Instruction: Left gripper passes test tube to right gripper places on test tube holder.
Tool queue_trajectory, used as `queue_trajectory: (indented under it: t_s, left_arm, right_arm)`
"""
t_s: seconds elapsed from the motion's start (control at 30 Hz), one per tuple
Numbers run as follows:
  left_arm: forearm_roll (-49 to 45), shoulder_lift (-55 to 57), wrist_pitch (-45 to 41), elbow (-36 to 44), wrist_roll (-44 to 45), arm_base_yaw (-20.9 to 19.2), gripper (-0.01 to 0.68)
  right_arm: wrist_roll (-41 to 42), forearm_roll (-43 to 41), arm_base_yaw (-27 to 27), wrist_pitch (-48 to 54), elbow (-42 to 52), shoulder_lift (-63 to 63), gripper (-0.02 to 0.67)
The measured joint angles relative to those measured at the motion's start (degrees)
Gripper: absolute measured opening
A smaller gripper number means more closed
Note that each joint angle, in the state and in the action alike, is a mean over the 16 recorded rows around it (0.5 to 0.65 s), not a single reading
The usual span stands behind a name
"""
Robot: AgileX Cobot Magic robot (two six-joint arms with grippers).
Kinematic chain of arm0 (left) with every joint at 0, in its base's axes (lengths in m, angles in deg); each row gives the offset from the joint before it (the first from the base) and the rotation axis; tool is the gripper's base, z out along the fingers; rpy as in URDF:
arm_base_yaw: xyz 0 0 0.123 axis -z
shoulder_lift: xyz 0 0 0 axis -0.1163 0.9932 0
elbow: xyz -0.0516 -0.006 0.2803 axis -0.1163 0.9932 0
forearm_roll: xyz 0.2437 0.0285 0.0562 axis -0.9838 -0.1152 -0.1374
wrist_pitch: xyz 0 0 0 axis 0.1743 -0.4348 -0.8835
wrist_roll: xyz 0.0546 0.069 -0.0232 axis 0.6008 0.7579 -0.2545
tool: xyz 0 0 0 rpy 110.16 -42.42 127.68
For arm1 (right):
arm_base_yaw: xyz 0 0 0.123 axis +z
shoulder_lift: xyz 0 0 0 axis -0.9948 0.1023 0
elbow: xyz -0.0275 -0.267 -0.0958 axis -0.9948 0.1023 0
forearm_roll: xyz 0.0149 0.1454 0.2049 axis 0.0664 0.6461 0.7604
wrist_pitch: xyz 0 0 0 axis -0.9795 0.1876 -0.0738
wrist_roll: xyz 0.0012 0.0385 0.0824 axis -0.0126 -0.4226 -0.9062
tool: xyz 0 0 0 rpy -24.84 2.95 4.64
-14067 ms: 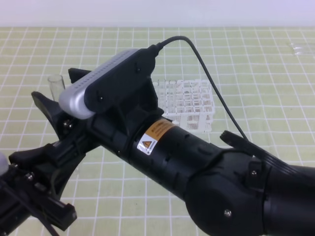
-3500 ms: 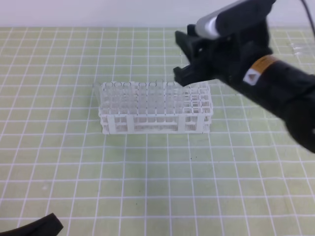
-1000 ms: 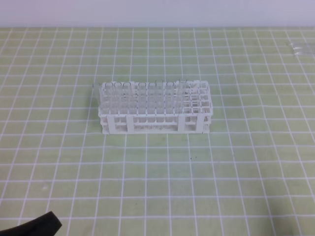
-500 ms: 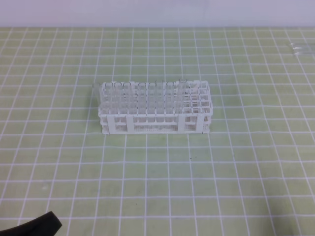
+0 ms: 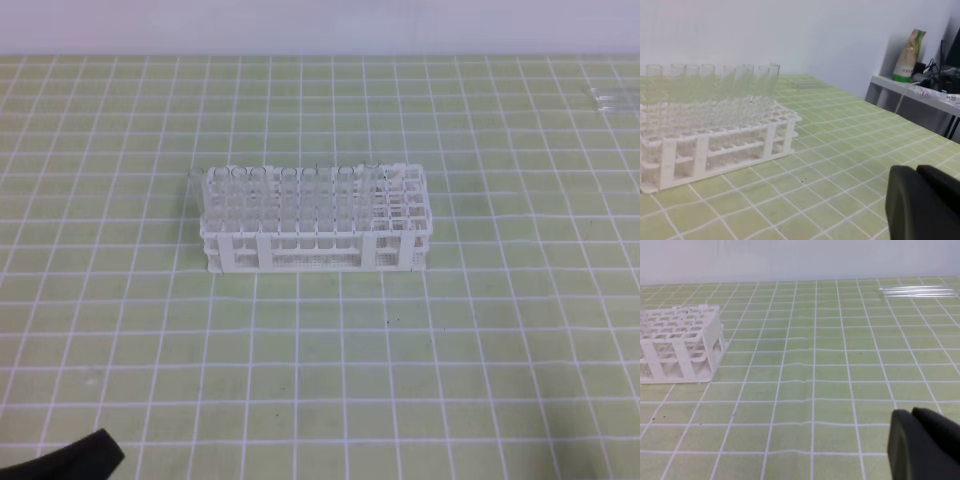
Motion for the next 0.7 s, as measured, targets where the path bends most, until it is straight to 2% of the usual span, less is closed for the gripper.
queue_trajectory:
  t_s: [0.2,0.3,0.37,0.5,0.7]
  left_arm:
    - [0.78,-0.03,0.55,-0.62,-4.36,0.01,0.0]
    - [4.47,-0.04,1.39,-1.44,-2.48,0.01,0.0]
    - [10.75,-0.04,2.13,-2.11,3.36,0.01,0.0]
    - [27.85,-0.04,2.87,-3.49,21.44,0.01,0.0]
    - [66.51,-0.04,-0.47,-5.32,68.1,0.02,0.0]
  right_arm:
    - [0.04,0.0,0.0,0.0,0.0,0.0,-0.002]
    - [0.05,0.0,0.0,0.0,0.0,0.0,-0.002]
    - [0.07,0.0,0.0,0.0,0.0,0.0,-0.002]
    - [0.08,0.0,0.0,0.0,0.0,0.0,-0.002]
    - [0.08,0.0,0.0,0.0,0.0,0.0,-0.002]
